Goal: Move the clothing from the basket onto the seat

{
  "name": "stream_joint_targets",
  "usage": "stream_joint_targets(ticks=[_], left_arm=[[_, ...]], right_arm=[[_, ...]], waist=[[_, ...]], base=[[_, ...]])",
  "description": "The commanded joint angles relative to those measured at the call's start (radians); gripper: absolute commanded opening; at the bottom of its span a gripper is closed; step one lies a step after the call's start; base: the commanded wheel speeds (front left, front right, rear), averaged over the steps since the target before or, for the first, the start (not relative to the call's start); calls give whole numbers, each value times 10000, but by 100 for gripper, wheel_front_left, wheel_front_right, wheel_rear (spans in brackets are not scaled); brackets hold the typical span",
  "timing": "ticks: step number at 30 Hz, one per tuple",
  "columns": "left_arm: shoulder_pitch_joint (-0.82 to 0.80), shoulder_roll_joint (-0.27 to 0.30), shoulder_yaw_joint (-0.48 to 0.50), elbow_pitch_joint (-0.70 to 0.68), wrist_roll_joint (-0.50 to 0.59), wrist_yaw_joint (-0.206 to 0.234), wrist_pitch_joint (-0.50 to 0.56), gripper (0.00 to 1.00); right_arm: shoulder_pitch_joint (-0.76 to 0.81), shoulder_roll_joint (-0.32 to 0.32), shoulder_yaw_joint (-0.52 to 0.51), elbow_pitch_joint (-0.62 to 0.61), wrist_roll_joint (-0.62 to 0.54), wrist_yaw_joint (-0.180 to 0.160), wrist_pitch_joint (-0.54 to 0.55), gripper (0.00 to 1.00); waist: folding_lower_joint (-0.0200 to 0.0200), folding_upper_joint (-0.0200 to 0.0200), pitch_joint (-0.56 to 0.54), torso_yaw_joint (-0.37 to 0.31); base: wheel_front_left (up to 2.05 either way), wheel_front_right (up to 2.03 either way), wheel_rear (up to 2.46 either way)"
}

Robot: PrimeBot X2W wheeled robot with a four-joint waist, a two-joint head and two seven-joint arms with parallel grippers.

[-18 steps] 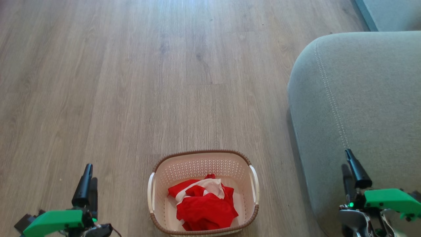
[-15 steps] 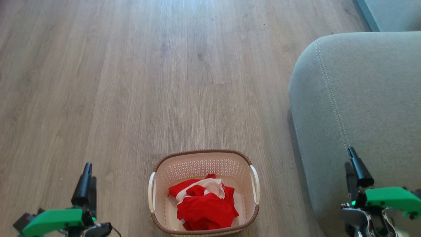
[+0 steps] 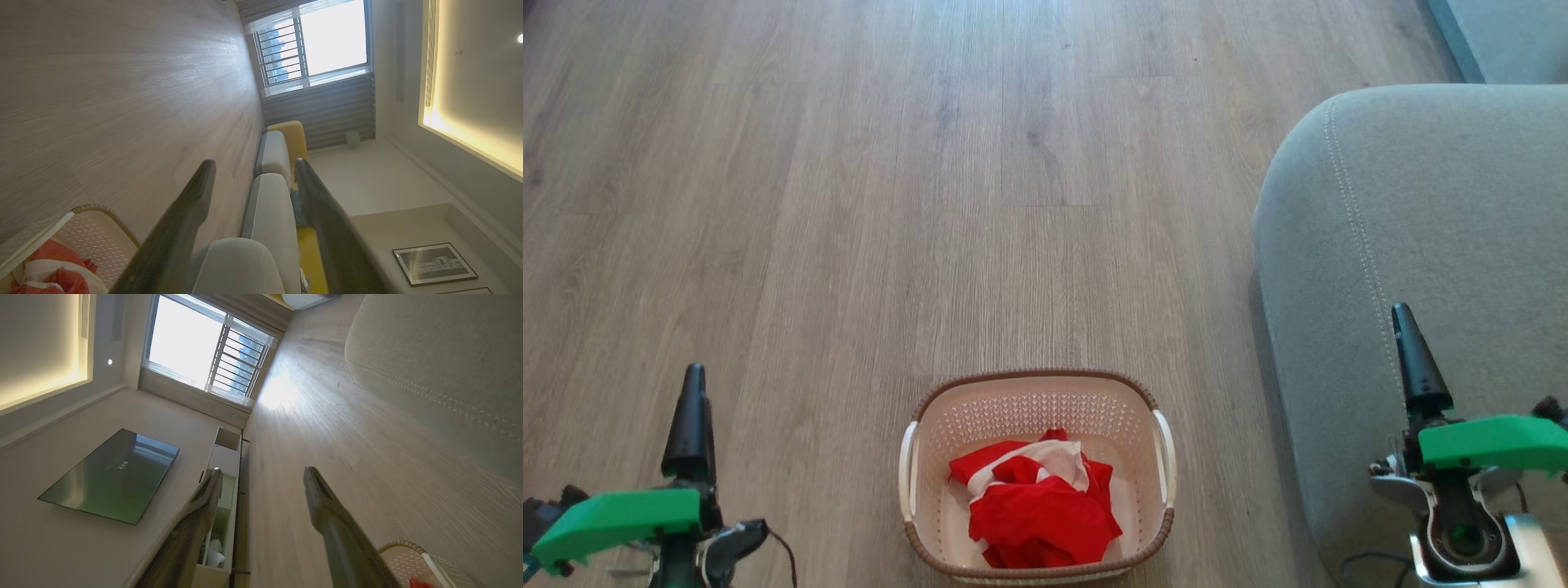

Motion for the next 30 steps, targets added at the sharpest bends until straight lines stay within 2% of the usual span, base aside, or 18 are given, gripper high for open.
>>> stream_joint_targets(ticks=[1,10,15,22,30], left_arm=[[-586,88,213,-512,259,-33,-100,100],[-727,97,397,-1381,1450,-32,-364,100],[-812,102,434,-2050,2277,113,-510,100],[-914,110,242,-3298,3598,605,-715,100],[-774,118,-749,-4134,5781,1272,-949,100]], right_arm=[[-652,-77,100,-548,-402,0,-133,100],[-830,-81,649,-1173,-2343,0,-398,100],[-921,-83,842,-1442,-3345,0,-546,100],[-1062,-86,1135,-1905,-4671,0,-753,100],[-1145,-90,1396,-2183,-6001,0,-989,100]], waist=[[0,0,-2,15],[0,0,11,90],[0,0,41,120],[0,0,93,159],[0,0,160,182]], base=[[0,0,0],[0,0,0],[0,0,0],[0,0,0],[0,0,0]])
